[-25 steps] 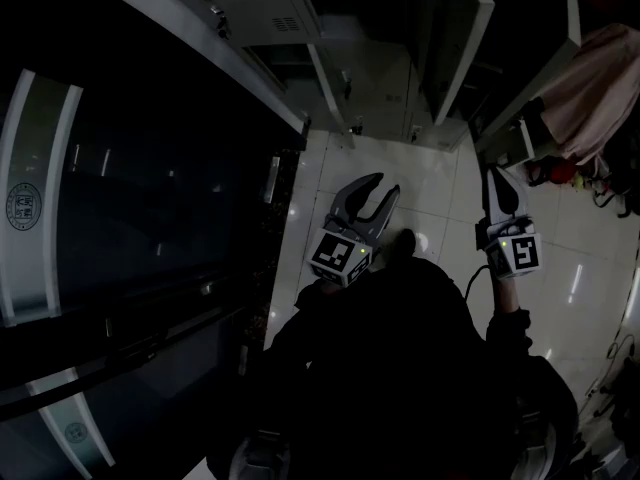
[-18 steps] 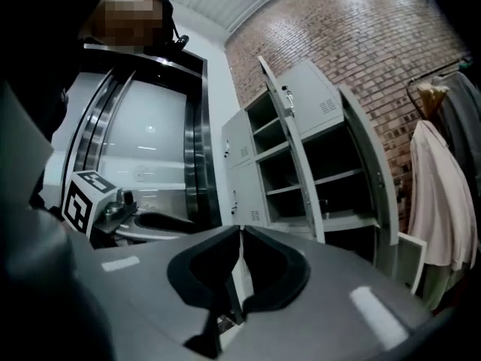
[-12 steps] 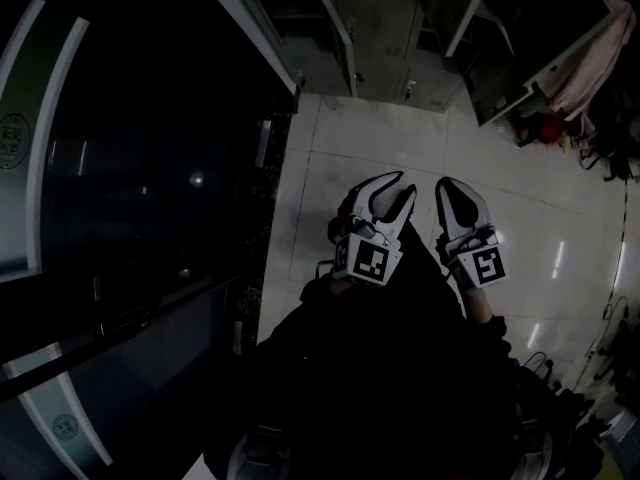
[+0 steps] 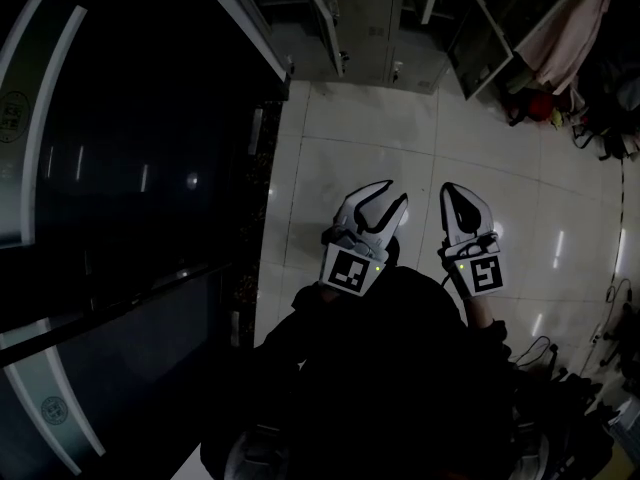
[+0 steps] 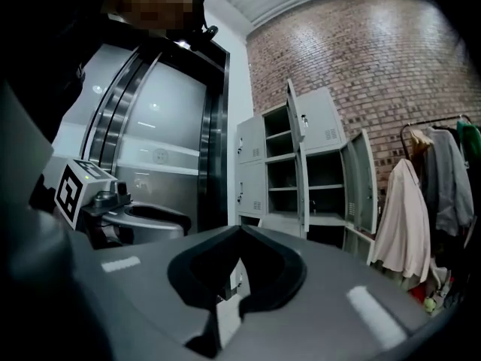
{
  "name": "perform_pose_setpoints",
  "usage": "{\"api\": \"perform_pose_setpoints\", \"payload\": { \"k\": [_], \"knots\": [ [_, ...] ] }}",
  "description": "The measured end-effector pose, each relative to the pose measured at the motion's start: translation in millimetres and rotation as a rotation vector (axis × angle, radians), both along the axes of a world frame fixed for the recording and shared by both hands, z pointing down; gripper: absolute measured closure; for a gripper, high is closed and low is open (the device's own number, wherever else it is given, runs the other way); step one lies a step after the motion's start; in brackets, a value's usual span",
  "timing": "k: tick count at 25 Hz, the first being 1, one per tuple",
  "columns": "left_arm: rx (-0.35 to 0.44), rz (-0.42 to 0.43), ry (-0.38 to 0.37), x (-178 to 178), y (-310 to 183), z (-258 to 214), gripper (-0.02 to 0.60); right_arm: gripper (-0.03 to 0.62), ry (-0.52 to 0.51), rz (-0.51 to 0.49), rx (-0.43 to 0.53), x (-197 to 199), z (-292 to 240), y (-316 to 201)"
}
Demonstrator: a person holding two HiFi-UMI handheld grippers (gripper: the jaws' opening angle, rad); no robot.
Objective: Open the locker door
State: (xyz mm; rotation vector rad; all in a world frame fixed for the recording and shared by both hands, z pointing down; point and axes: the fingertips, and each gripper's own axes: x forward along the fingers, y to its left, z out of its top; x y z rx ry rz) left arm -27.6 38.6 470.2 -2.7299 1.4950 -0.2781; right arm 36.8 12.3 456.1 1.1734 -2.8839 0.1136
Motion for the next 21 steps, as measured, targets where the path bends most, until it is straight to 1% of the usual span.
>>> {"api": "perform_pose_setpoints", "payload": {
  "k": [5, 8, 13, 17, 21],
  "knots": [
    [0.051, -0.012, -0.008, 28, 41, -7, 0.457, 0.594, -0.011, -0.046, 0.067, 23, -6, 39],
    [0.063, -0.016, 0.005, 41, 63, -7, 0.457, 0.594, -0.005, -0.061, 0.066, 31, -2, 61],
    [0.081, 0.007, 0.011, 60, 88, -12, 0.457, 0.594, -0.019, -0.072, 0.082, 44, -13, 85],
    [0.091, 0.01, 0.009, 64, 96, -17, 0.457, 0.594, -0.026, -0.081, 0.099, 48, -18, 93],
    [0.104, -0.006, 0.02, 66, 104, -21, 0.467, 0.594, -0.037, -0.099, 0.1, 50, -21, 102]
  ]
}}
